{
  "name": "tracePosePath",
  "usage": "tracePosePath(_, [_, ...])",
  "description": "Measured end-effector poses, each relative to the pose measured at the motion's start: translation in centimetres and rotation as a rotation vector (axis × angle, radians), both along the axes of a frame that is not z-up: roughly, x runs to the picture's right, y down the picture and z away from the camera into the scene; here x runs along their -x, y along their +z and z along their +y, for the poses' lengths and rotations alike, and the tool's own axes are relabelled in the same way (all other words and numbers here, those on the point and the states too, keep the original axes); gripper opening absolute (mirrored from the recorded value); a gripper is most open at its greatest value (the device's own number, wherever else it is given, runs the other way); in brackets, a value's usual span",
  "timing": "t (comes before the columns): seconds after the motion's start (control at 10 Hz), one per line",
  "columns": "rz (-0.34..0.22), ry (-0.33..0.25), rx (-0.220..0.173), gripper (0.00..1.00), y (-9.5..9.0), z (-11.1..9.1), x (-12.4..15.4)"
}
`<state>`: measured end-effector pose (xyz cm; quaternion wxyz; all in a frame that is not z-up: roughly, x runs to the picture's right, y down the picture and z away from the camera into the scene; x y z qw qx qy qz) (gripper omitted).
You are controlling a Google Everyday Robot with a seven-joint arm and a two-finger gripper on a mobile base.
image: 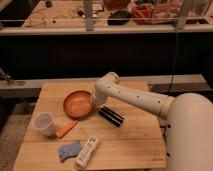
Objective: Drag the ceramic bowl in a circle
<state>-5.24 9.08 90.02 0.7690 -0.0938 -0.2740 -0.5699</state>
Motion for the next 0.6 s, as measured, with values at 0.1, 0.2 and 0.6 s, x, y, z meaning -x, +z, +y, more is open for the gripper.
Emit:
tracePosePath(0.1, [0.000,0.000,0.001,0.00,0.0,0.0,0.0])
tracePosePath(0.2, [0.003,0.005,0.005,0.00,0.2,0.0,-0.1])
tracePosePath(0.6, [0.047,0.062,0.043,0.00,2.4,-0.7,-3.0])
